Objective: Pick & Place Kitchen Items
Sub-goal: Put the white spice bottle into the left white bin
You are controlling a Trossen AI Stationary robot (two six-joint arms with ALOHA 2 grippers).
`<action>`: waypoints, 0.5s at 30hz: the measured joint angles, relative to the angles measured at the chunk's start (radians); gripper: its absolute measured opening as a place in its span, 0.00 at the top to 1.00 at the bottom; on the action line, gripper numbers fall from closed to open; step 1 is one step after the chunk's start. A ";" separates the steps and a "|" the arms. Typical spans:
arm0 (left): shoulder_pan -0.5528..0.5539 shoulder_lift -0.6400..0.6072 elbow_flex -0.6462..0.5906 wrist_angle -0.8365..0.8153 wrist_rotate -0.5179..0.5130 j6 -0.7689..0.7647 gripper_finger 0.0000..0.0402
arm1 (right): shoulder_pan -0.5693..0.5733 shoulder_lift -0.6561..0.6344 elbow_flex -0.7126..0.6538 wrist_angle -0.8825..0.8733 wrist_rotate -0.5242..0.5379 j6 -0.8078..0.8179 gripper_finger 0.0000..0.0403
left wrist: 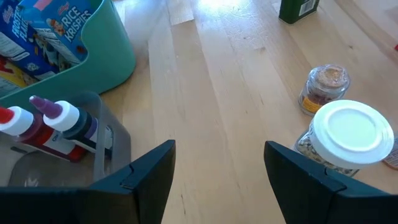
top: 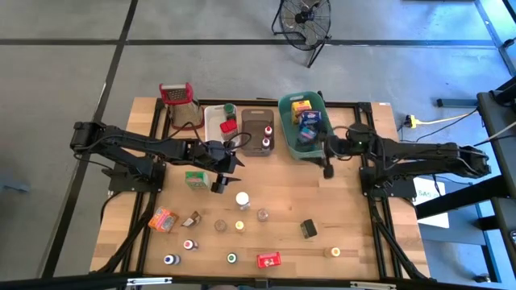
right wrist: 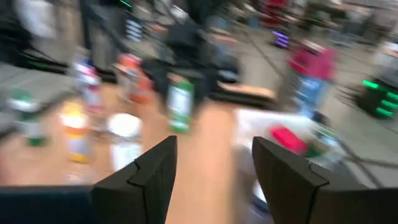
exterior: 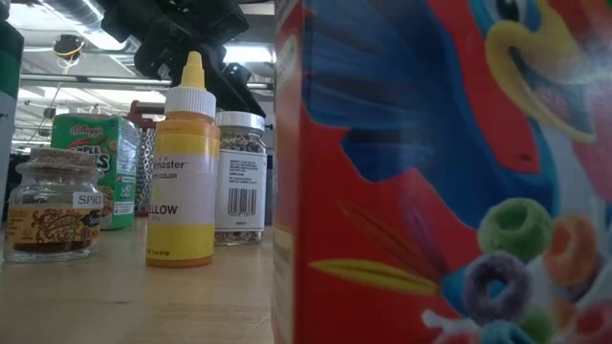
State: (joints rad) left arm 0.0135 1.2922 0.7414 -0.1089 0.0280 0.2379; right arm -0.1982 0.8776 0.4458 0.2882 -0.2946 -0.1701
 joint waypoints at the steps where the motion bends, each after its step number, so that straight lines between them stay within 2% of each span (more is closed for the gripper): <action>1: 0.000 0.000 0.000 0.000 0.000 0.000 0.40 | 0.012 -0.005 0.000 0.007 -0.023 0.013 0.48; 12: 0.000 0.000 0.000 0.000 0.000 0.001 0.40 | 0.091 -0.008 0.000 0.016 -0.048 0.263 0.48; 15: 0.001 0.000 0.000 0.000 0.000 0.001 0.40 | 0.116 0.009 0.000 0.021 -0.048 0.263 0.48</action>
State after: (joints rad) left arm 0.0140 1.2922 0.7414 -0.1085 0.0277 0.2390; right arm -0.0819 0.8868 0.4461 0.3096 -0.3424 0.0927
